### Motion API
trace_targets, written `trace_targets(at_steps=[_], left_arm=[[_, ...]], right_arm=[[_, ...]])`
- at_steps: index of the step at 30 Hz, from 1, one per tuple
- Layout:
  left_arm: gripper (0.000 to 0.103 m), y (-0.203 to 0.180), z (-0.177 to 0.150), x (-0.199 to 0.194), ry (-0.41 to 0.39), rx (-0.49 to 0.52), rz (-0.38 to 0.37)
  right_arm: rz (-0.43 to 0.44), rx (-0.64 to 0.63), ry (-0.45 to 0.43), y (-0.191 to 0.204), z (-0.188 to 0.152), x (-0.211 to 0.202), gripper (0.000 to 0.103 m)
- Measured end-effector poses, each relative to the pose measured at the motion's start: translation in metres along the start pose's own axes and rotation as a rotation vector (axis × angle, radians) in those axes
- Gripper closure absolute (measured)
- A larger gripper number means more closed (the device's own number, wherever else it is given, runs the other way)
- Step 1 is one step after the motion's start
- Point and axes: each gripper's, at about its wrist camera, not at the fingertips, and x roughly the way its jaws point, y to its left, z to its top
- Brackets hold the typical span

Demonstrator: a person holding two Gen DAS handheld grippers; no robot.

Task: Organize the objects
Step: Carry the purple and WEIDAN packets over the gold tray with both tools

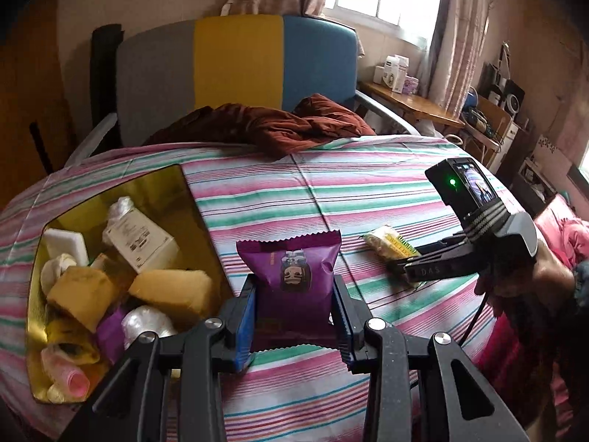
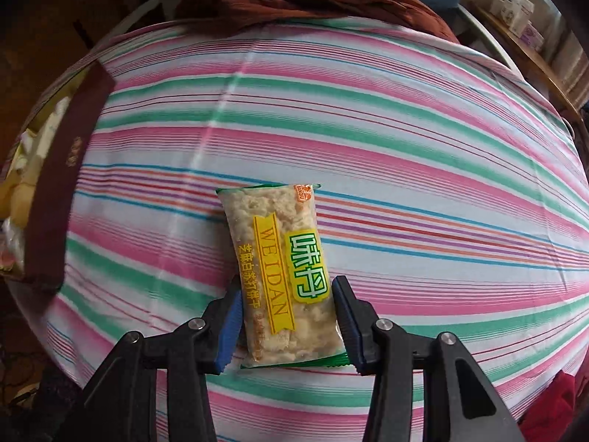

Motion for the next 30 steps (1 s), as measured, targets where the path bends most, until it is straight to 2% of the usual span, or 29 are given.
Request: trace_targets(at_steps=[3,9,10,12,13,18,24,30], left_arm=[[0.065,0.013,-0.001,-0.006,-0.012,-0.024,0.017],[0.065,0.052,-0.006,-0.026,-0.045,-0.092,0.080],[0.065,0.060,-0.007,-0.031,-0.053,-0.105,0.096],[0.065,0.073,-0.009,-0.039,-0.065,-0.120,0.129],[0.065,0.080,-0.011,-0.043,-0.071,-0.129,0.151],[0.065,0.114,-0.026,-0.056,-0.066,-0.187,0.223],[0.065,0.143,-0.047,-0.058,-0.038,-0.247,0.273],[0.065,0.155,-0.062,-0.052,-0.004,-0.281,0.279]], right_arm=[[0.023,0.002,-0.034,0.015,0.001,-0.005,0.057],[0.153,0.001,-0.112,0.053,0.005,-0.030,0.057],[0.171,-0.004,-0.126,0.061,-0.005,-0.043,0.057],[0.221,-0.026,-0.161,0.084,-0.003,-0.055,0.057],[0.240,-0.037,-0.174,0.094,-0.014,-0.078,0.057],[0.344,-0.133,-0.240,0.153,-0.007,-0.104,0.057],[0.416,-0.244,-0.270,0.208,0.000,-0.116,0.056],[0.430,-0.305,-0.256,0.241,0.001,-0.118,0.056]])
